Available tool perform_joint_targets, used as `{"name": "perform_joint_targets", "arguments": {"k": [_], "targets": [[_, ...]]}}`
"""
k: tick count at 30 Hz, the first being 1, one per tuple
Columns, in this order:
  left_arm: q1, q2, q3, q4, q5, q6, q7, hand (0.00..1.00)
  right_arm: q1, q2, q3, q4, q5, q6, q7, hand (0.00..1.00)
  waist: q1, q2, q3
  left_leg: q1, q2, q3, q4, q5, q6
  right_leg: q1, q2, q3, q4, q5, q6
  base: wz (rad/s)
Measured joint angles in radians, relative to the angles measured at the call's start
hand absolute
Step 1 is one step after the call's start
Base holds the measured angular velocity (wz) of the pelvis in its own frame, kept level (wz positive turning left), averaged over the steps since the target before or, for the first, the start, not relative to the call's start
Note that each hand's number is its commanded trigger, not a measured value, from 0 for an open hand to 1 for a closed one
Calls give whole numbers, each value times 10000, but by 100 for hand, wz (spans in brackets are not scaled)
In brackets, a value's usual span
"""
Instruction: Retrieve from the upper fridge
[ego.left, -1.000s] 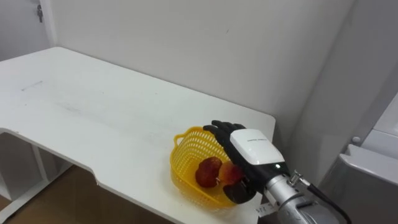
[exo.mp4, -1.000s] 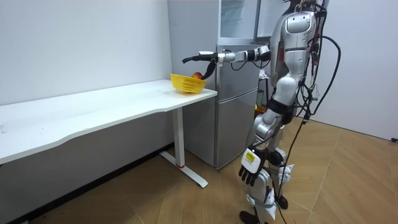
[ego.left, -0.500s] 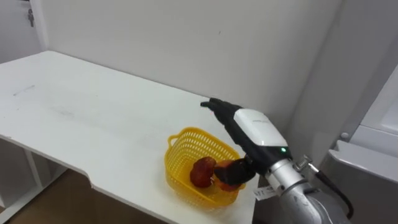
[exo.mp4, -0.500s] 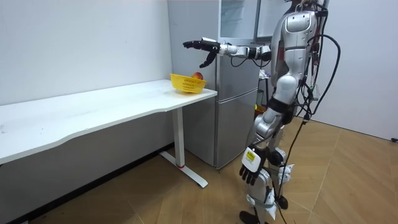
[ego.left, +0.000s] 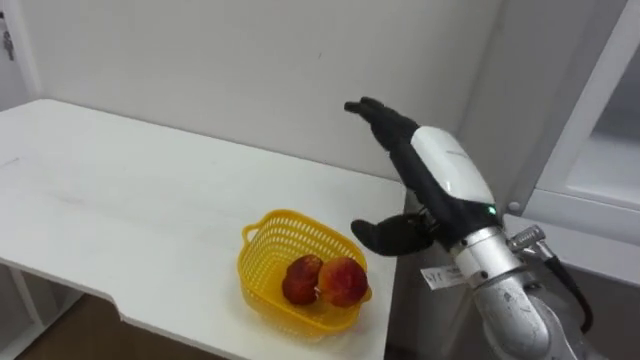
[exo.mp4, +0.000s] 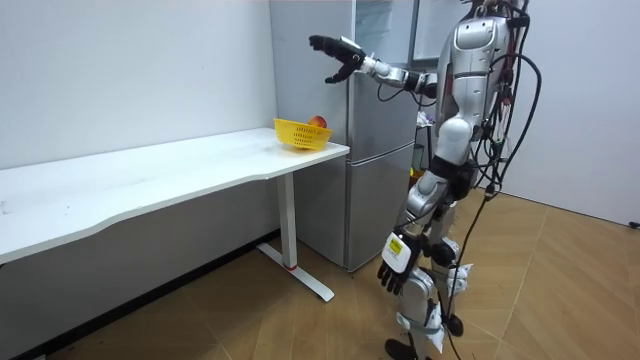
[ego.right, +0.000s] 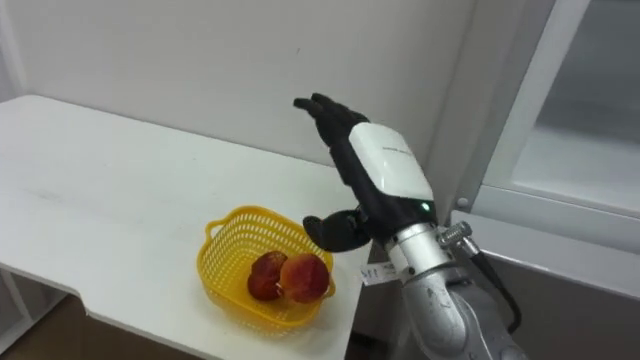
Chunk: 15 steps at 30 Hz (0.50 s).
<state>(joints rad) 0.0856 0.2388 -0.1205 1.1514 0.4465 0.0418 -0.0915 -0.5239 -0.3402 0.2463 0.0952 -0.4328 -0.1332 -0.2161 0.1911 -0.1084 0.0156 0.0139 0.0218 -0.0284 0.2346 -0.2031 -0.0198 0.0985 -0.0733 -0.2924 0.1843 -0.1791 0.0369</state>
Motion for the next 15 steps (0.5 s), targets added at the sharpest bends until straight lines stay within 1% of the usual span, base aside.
{"name": "perform_joint_targets", "arguments": {"k": [4, 7, 8, 10, 11, 12, 13, 14, 15], "targets": [[85, -43, 2, -8, 2, 0, 18, 0, 1, 2, -82, -373, 252, -28, -373, 0, -166, 112, -61, 8, 1, 12, -1, 0, 0, -7, -1, -3, 2, 0, 0, -1], [257, -124, 10, 23, -14, 0, 22, 0, 32, 1, -107, -802, 502, -124, -759, 0, -198, 231, -106, 217, 21, 198, -88, 1, 0, 41, 4, 174, 14, 0, 0, -19], [265, -180, 15, 60, -11, -1, 30, 0, 154, 2, -235, -1074, 607, -202, -961, 0, -211, 256, -104, 268, 19, 242, -119, 1, 1, 64, 2, 203, 14, 0, 0, -7], [278, -268, 7, 73, -24, -4, 120, 0, 500, 4, -440, -1654, 795, -239, -1307, 0, -266, 255, -104, 294, 19, 243, -118, 1, 2, 115, 1, 194, 14, 0, 0, -2], [308, -318, -2, 72, -26, -14, 177, 0, 663, 15, -475, -1943, 817, -292, -1509, 0, -369, 271, -94, 300, 20, 246, -124, 1, 2, 135, 1, 193, 13, 0, 0, 0], [325, -333, 1, 66, -31, -63, 185, 0, 847, 101, -613, -2268, 749, -401, -1606, 0, -502, 312, -68, 296, 28, 239, -118, 0, 0, 116, 6, 187, 13, 0, 0, 0], [325, -333, 0, 63, -28, -89, 186, 0, 1090, 264, -824, -2628, 690, -565, -1746, 0, -579, 314, -70, 284, 34, 247, -123, -1, -1, 73, 11, 197, 16, 1, -1, 0], [326, -334, 0, 64, -28, -109, 189, 0, 1238, 302, -890, -2833, 692, -631, -1844, 0, -605, 325, -67, 283, 35, 254, -130, -1, -1, 65, 12, 202, 16, 1, -2, -5], [352, -344, 1, 65, -27, -152, 196, 0, 1534, 357, -1059, -3191, 691, -782, -1940, 0, -737, 369, -68, 284, 31, 261, -129, -1, -1, 67, 14, 245, 12, 2, -3, -7]]}}
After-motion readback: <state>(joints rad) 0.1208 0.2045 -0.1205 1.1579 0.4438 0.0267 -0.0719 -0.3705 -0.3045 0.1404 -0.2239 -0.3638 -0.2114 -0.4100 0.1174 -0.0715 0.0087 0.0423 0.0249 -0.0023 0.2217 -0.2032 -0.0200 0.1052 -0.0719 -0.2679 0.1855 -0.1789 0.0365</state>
